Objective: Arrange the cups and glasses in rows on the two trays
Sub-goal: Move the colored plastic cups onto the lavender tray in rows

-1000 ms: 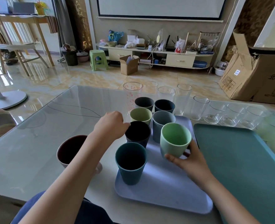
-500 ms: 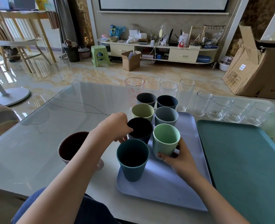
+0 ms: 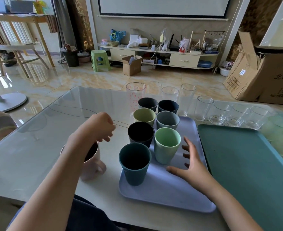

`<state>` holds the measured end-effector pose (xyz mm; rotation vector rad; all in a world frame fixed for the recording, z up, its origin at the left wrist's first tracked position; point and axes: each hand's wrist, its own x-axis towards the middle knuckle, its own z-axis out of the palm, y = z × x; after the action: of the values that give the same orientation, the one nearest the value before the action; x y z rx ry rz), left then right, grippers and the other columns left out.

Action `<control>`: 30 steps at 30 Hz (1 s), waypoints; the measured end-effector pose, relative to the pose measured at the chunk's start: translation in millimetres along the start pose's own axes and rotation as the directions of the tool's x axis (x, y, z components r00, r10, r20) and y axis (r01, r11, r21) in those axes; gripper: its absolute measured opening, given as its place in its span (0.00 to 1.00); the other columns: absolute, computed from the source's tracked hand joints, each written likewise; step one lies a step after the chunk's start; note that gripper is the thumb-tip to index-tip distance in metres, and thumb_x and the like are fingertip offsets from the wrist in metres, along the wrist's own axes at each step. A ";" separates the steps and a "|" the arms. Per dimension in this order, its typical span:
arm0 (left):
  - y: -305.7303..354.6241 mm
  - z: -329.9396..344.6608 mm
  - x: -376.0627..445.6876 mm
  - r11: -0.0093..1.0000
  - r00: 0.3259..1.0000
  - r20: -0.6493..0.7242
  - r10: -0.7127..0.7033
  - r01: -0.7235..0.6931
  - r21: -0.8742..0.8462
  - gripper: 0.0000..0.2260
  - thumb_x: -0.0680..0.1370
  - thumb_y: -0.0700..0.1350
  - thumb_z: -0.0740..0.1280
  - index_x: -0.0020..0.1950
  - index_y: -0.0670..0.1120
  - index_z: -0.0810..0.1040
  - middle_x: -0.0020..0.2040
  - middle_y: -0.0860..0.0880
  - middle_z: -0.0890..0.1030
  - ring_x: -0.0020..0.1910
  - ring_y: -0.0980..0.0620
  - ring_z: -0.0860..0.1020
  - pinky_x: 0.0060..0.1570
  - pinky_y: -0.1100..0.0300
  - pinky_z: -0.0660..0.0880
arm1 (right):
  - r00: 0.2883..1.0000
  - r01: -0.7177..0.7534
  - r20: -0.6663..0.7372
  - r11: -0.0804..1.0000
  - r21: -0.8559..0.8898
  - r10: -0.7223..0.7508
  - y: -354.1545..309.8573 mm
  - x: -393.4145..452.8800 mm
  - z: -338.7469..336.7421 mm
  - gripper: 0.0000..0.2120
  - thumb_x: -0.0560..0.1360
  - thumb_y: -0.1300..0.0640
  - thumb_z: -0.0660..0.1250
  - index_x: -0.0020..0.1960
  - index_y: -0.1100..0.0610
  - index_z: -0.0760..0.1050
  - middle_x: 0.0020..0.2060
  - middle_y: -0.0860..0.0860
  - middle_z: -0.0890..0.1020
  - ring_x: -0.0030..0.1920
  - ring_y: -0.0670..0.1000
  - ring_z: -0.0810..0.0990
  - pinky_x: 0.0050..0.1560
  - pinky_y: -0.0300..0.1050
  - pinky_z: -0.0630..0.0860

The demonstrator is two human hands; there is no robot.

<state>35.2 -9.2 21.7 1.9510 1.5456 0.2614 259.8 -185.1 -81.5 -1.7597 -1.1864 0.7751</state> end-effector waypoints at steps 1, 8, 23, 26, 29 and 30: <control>-8.9 -5.6 0.6 1.000 0.999 -0.055 -0.001 0.003 0.031 0.10 0.76 0.39 0.62 0.56 0.40 0.77 0.48 0.41 0.83 0.45 0.42 0.82 0.45 0.54 0.77 | 1.000 0.015 0.004 1.000 -0.019 -0.015 -3.9 -4.2 -3.0 0.53 0.63 0.49 0.78 0.75 0.40 0.44 0.72 0.45 0.59 0.68 0.46 0.64 0.69 0.47 0.65; -65.1 -27.6 -11.3 0.976 0.987 -0.134 -0.093 0.117 0.186 0.16 0.73 0.41 0.66 0.61 0.48 0.77 0.63 0.43 0.76 0.61 0.43 0.74 0.59 0.55 0.71 | 0.984 0.158 -0.045 0.962 -0.224 -0.173 -43.1 -11.1 -9.0 0.52 0.63 0.46 0.77 0.75 0.41 0.47 0.74 0.46 0.57 0.74 0.49 0.56 0.71 0.46 0.57; -41.8 -57.6 -67.5 1.000 0.762 -0.648 0.011 -0.013 0.002 0.13 0.77 0.39 0.59 0.56 0.45 0.81 0.50 0.38 0.82 0.50 0.37 0.79 0.42 0.54 0.71 | 0.928 0.346 -0.080 0.921 -0.178 -0.364 -112.2 -31.7 21.9 0.28 0.73 0.46 0.69 0.69 0.43 0.63 0.60 0.37 0.69 0.64 0.46 0.68 0.61 0.39 0.65; -3.3 -66.0 -93.1 0.972 0.633 -0.768 0.096 -0.225 -0.063 0.12 0.77 0.42 0.62 0.55 0.47 0.82 0.52 0.40 0.83 0.51 0.41 0.79 0.44 0.58 0.69 | 0.917 0.390 -0.079 0.921 -0.025 -0.390 -138.9 -33.3 29.2 0.20 0.75 0.46 0.64 0.66 0.44 0.66 0.56 0.35 0.73 0.48 0.47 0.79 0.48 0.34 0.73; 30.8 -56.2 -108.7 0.924 0.585 -0.784 0.207 -0.379 -0.039 0.11 0.77 0.42 0.64 0.55 0.48 0.83 0.49 0.44 0.85 0.42 0.50 0.78 0.37 0.63 0.69 | 0.904 0.427 -0.095 0.886 0.182 -0.416 -155.7 -34.0 28.2 0.11 0.77 0.47 0.63 0.58 0.47 0.70 0.51 0.44 0.79 0.39 0.53 0.80 0.33 0.32 0.73; 39.3 -50.3 -110.0 0.915 0.596 -0.769 0.233 -0.402 -0.034 0.10 0.77 0.42 0.64 0.55 0.48 0.83 0.48 0.45 0.85 0.39 0.52 0.77 0.36 0.64 0.70 | 0.901 0.433 -0.115 0.873 0.225 -0.418 -157.5 -35.5 24.0 0.06 0.77 0.48 0.63 0.52 0.48 0.70 0.46 0.49 0.79 0.37 0.55 0.79 0.30 0.32 0.71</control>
<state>8.7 -98.5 108.3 2.0421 1.5041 1.5107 163.2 -181.8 50.1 -1.2463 -1.3133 0.5663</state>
